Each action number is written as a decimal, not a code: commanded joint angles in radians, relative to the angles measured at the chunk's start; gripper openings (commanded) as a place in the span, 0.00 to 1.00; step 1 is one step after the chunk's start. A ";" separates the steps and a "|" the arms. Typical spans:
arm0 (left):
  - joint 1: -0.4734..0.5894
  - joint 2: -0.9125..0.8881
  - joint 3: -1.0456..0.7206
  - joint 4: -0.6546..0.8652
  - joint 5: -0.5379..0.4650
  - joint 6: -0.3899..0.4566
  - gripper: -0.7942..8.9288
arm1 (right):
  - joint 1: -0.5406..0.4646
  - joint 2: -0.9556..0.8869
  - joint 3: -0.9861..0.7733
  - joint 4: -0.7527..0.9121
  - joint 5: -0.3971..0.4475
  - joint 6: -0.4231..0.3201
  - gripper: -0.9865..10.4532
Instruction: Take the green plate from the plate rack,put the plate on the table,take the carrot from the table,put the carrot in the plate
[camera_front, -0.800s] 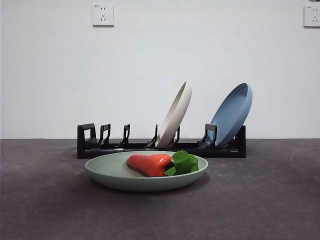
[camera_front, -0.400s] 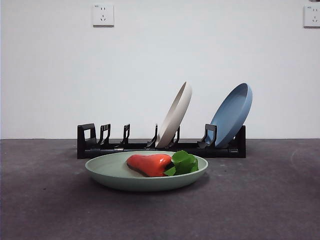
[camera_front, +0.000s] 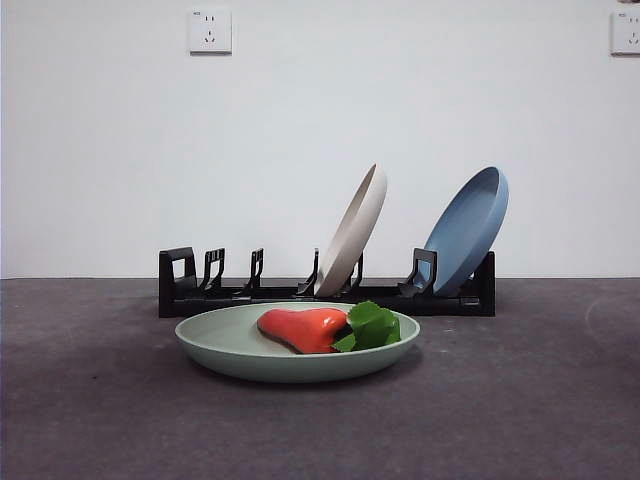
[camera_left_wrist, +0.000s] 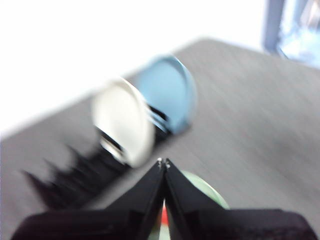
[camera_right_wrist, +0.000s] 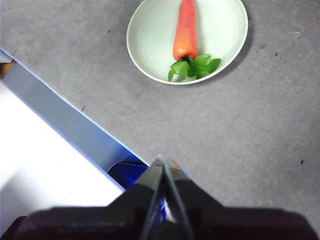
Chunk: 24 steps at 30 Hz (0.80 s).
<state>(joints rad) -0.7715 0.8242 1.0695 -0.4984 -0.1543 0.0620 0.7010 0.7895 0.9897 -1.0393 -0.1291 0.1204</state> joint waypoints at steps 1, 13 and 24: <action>0.178 -0.051 -0.003 0.045 0.071 0.056 0.08 | 0.002 0.000 -0.003 0.006 0.001 0.005 0.09; 0.662 -0.372 -0.261 0.297 0.157 0.135 0.08 | 0.002 -0.001 -0.003 0.006 0.001 0.005 0.09; 0.754 -0.652 -0.836 0.596 0.157 0.085 0.08 | 0.002 -0.001 -0.003 0.006 0.001 0.005 0.09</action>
<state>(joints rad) -0.0227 0.1848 0.2623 0.0822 0.0006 0.1654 0.7010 0.7895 0.9897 -1.0393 -0.1291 0.1204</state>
